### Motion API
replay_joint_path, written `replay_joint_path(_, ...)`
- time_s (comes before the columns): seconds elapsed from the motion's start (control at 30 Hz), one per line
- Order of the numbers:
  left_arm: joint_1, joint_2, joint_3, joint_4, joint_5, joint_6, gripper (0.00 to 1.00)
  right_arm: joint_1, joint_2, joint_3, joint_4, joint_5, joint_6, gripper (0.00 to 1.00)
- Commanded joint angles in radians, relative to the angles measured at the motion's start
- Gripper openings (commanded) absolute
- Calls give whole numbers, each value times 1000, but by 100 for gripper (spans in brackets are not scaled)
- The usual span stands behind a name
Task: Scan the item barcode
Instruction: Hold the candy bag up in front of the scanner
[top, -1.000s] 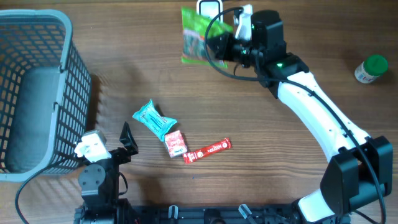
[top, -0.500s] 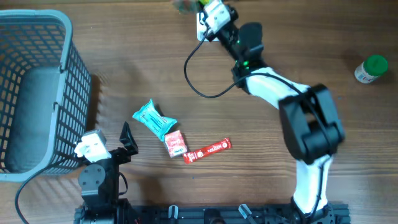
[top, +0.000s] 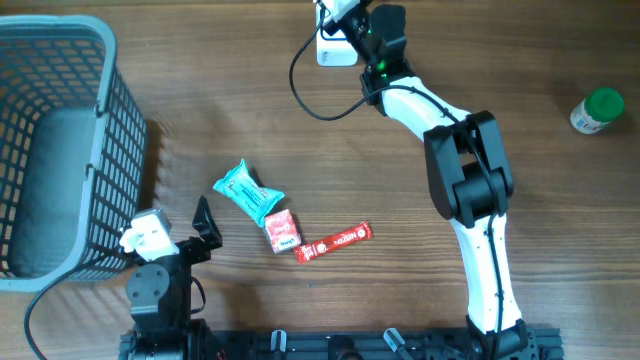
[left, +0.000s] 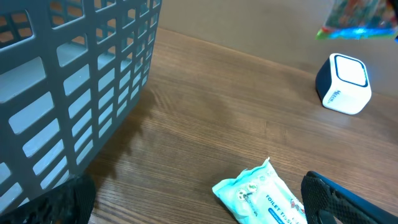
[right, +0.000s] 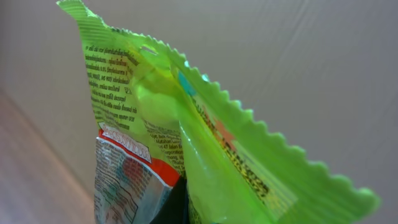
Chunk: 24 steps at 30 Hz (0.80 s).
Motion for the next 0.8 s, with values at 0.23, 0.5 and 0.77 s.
replay_joint_path(0.23,4,-5,-4,4,-17,19,100,-3,70,15,-135,-286,151,5)
replay_joint_path(0.5,4,-5,-4,4,-17,19,100,-30,70,14,-78,-547,177,5)
replay_joint_path(0.77,4,-5,-4,4,-17,19,100,-72,70,15,185,-428,265,4)
